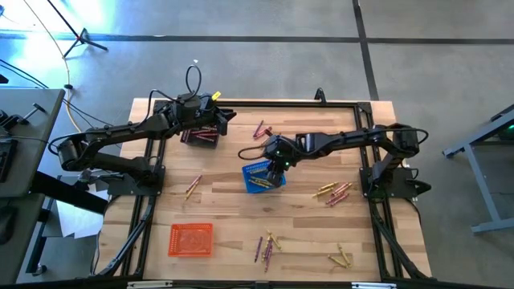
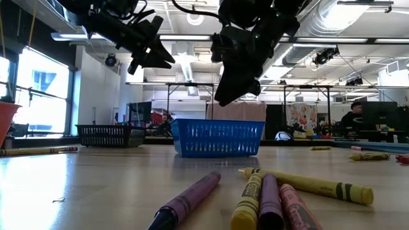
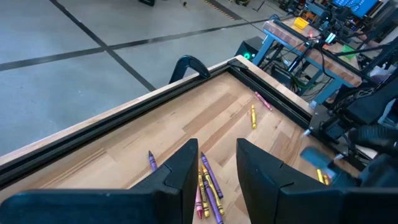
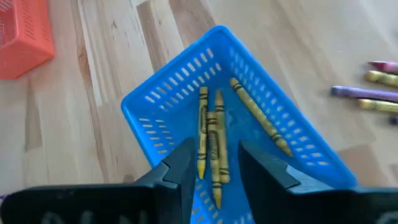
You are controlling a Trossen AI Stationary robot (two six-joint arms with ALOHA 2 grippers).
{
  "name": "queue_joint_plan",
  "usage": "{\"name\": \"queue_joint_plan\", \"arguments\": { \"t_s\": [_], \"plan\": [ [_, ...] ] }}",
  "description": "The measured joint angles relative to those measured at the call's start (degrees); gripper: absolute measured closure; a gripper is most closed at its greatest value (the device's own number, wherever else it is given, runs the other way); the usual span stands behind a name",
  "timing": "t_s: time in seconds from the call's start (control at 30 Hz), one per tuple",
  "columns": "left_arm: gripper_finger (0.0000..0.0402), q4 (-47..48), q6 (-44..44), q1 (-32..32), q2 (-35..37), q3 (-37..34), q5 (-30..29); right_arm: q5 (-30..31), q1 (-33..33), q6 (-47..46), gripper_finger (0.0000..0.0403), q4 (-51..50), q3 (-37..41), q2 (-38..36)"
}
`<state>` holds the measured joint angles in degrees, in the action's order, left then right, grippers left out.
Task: Sort crayons
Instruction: Put the yellow crayon into the blue basket
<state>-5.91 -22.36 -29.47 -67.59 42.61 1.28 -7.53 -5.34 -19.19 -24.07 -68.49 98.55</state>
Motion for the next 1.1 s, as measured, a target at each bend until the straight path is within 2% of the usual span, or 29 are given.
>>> {"name": "queue_joint_plan", "arguments": {
  "t_s": [0.17, 0.37, 0.5, 0.7, 0.77, 0.87, 1.1],
  "plan": [
    [0.0307, -0.7, 0.0, 0.0, 0.0, 0.0, 0.0, 2.9, -2.7, 6.7, 0.0301, -15.5, -8.3, -0.5],
    [0.0307, -2.2, -1.1, 0.0, 0.0, 0.0, -0.3, 12.4, -6.7, 14.3, 0.0308, -36.1, -17.8, -0.5],
    [0.0307, -2.2, -2.4, 0.0, -0.4, 0.0, 1.4, 13.4, -10.0, 15.5, 0.0309, -47.4, -20.0, -0.6],
    [0.0307, -1.8, -2.8, 1.0, -4.8, 0.1, 2.6, 13.0, -15.2, 17.1, 0.0309, -48.7, -16.6, -4.4],
    [0.0307, 1.7, -4.4, 1.5, -7.6, 1.3, 2.6, 13.0, -16.6, 16.7, 0.0309, -48.7, -15.7, -5.9],
    [0.0307, 7.3, -3.6, 2.6, -13.0, 5.9, 2.6, 13.0, -18.3, 16.5, 0.0309, -48.6, -14.7, -8.2],
    [0.0307, 18.6, 7.7, 4.9, -25.6, 20.4, 2.6, 13.0, -20.2, 16.4, 0.0309, -48.4, -13.1, -11.3]
  ]
}}
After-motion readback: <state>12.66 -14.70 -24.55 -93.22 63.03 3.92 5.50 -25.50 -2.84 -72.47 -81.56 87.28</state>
